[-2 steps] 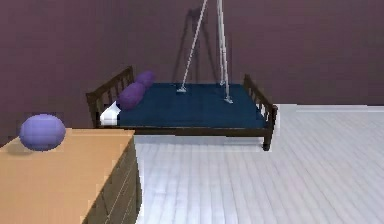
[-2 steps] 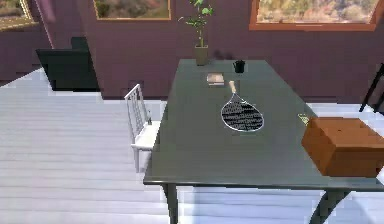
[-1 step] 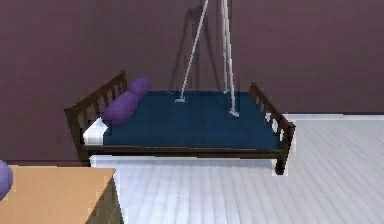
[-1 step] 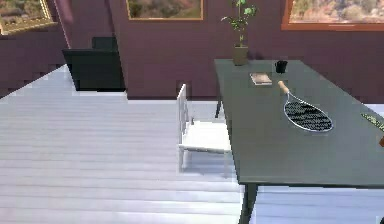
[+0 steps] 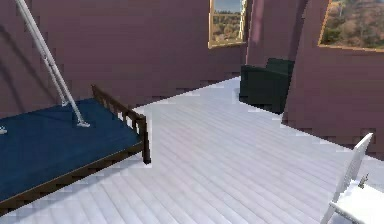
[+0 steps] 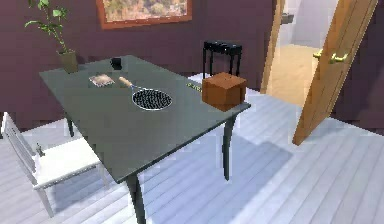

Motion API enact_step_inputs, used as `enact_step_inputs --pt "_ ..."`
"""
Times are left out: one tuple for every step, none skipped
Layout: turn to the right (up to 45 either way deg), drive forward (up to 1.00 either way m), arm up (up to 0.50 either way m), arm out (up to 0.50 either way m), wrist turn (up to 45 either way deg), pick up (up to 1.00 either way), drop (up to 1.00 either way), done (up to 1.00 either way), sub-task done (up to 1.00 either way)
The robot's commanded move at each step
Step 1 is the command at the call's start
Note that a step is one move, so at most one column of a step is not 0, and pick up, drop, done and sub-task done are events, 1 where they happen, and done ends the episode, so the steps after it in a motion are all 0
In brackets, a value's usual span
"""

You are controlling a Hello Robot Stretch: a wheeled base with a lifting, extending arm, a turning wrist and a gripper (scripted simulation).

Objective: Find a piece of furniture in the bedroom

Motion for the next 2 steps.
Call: enact_step_inputs --pt "24.0 0.00 0.00 0.00 0.0 0.00 0.00 0.00 0.00" --pt "0.0 0.55 0.00 0.00 0.0 0.00 0.00 0.00 0.00"
